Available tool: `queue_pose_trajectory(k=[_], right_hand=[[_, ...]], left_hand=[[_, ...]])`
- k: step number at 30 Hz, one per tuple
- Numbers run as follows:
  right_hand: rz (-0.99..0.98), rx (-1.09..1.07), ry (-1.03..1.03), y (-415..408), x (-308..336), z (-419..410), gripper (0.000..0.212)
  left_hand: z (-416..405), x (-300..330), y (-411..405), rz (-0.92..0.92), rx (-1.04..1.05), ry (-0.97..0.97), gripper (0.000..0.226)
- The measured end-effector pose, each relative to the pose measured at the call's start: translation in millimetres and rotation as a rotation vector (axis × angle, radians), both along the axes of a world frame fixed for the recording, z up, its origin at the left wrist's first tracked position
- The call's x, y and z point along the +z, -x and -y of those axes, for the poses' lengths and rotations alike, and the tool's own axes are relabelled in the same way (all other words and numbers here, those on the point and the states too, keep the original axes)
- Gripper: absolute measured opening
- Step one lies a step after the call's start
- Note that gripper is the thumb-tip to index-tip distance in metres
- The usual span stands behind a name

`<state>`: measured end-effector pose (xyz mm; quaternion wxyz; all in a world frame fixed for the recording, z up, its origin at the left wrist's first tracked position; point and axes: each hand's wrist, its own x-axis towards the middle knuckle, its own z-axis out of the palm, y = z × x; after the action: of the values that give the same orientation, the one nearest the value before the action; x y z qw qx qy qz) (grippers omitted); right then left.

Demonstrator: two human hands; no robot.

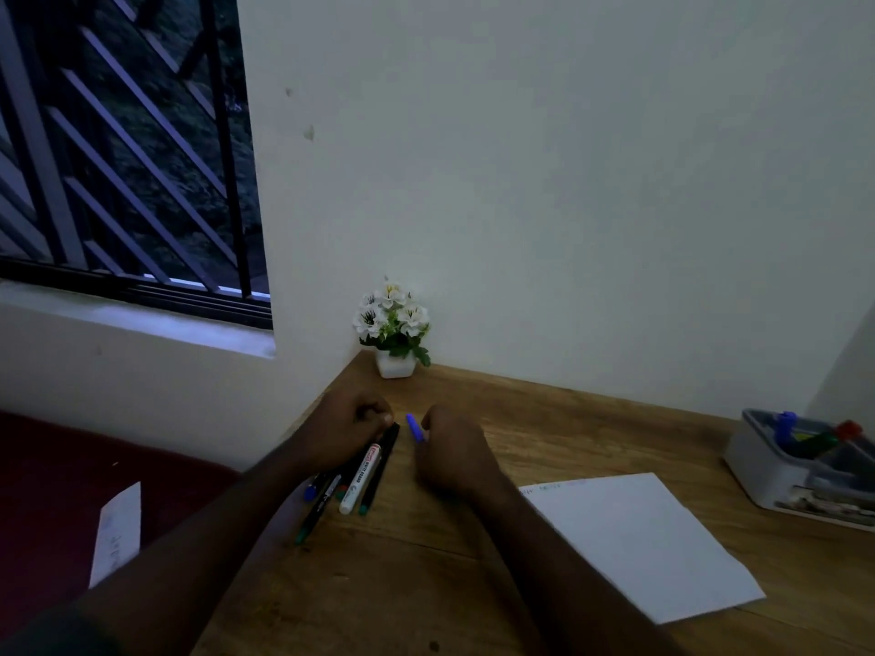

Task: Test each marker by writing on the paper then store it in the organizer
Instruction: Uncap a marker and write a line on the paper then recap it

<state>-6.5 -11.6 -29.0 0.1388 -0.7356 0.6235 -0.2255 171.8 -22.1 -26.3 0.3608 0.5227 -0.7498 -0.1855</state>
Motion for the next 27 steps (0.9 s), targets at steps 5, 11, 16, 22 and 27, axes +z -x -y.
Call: queue_pose_trajectory(k=[5, 11, 16, 22, 27], right_hand=[[-0.022, 0.139, 0.178, 49.3, 17.2, -10.1, 0.018], [-0.071, 0.198, 0.261, 127.6, 12.9, -27.2, 0.031], [-0.283, 0.108, 0.330, 173.4, -6.0, -36.9, 0.031], [-0.387, 0.037, 0.289, 195.2, -10.6, -27.6, 0.037], [-0.011, 0.050, 0.292, 222.2, -3.6, -29.8, 0.037]], left_hand=[[-0.4, 8.3, 43.7, -0.206, -0.096, 0.100, 0.010], [1.1, 2.8, 111.0, -0.289, -0.292, 0.047, 0.026], [-0.7, -12.6, 163.5, -0.315, -0.415, 0.005, 0.013], [10.8, -17.0, 183.3, -0.317, -0.434, -0.069, 0.015], [20.4, -19.8, 183.3, -0.431, -0.361, -0.074, 0.020]])
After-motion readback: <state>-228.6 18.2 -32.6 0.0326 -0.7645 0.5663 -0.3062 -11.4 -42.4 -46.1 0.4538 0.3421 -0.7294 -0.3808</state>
